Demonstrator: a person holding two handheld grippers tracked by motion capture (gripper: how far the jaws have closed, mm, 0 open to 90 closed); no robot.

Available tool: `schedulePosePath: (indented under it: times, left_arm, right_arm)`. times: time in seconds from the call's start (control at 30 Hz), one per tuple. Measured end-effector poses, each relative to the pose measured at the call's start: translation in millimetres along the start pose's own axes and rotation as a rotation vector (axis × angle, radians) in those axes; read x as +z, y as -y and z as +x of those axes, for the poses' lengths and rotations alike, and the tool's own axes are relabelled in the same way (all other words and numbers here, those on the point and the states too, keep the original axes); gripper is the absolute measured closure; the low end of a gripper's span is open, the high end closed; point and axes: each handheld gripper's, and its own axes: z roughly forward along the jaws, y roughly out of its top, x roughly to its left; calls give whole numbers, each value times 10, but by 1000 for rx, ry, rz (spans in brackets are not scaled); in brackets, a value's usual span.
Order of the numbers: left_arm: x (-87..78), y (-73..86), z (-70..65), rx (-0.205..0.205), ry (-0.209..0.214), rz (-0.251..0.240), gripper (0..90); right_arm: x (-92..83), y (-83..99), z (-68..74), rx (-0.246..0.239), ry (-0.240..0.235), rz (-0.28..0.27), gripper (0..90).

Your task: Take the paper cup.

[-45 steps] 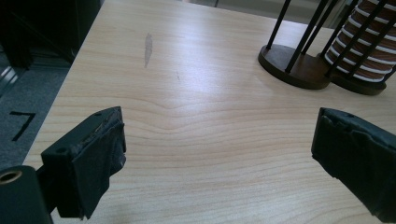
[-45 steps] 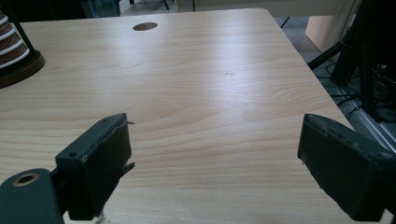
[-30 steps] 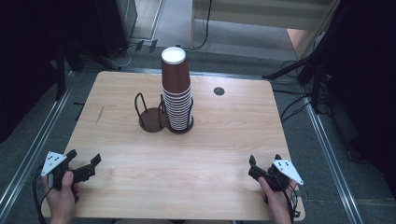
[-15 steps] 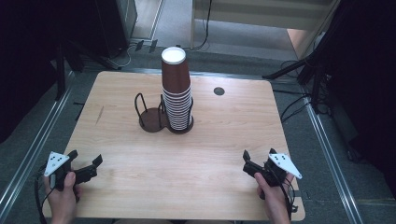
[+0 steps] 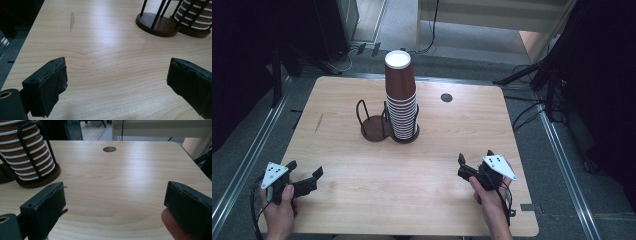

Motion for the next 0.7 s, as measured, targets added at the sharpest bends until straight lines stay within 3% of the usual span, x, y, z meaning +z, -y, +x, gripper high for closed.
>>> schedulePosePath:
  times: [0.7]
  left_arm:
    - [26,-12,-14,18,12,31,39]
  right_arm:
    - [302,-412,590,-67,-100,-51,34]
